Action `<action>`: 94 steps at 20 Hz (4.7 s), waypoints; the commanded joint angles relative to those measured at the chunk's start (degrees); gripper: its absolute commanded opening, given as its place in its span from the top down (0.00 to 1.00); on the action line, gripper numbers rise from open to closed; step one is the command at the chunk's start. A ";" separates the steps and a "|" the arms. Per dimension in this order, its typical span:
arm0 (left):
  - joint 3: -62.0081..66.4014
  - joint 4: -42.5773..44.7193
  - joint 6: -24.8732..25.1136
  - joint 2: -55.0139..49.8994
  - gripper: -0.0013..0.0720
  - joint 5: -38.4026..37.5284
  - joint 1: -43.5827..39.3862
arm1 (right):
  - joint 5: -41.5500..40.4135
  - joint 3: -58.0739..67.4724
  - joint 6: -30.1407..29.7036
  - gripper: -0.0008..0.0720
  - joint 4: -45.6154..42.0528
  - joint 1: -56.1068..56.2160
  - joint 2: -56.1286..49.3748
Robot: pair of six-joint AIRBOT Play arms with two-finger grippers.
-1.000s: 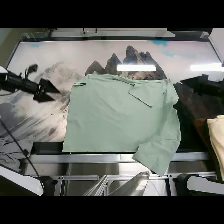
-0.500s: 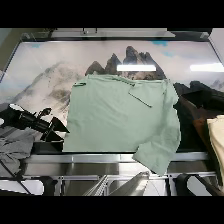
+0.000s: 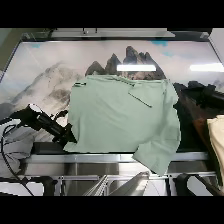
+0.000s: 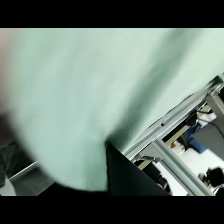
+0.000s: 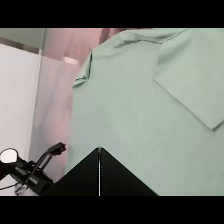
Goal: Fold the shirts.
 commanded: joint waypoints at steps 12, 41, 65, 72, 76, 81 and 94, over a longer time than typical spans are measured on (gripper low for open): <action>-0.07 -0.96 4.28 0.07 0.96 0.98 2.56 | -2.69 -8.22 13.77 0.40 -43.50 -11.72 -7.89; 34.38 -66.95 22.82 41.79 0.96 -22.38 28.15 | -6.64 30.53 -11.02 0.96 24.02 -9.62 23.30; 46.23 -13.73 14.01 -16.96 0.95 3.85 9.90 | -13.20 12.74 -24.06 0.96 21.33 7.48 -35.15; 63.30 -13.70 10.56 -31.19 0.95 -2.10 12.41 | -6.99 27.87 -19.89 0.96 22.49 7.21 -51.95; 67.82 -13.68 8.94 -32.94 0.95 -6.23 11.87 | -3.10 31.47 -17.00 0.96 16.81 5.62 -52.02; 62.86 -10.86 6.54 -31.74 0.96 -9.64 11.41 | -1.88 31.67 -11.91 0.96 2.08 3.80 -52.00; 59.78 -10.80 7.52 -31.34 0.96 -5.35 11.45 | -5.64 31.67 -12.39 0.96 -1.81 6.32 -52.02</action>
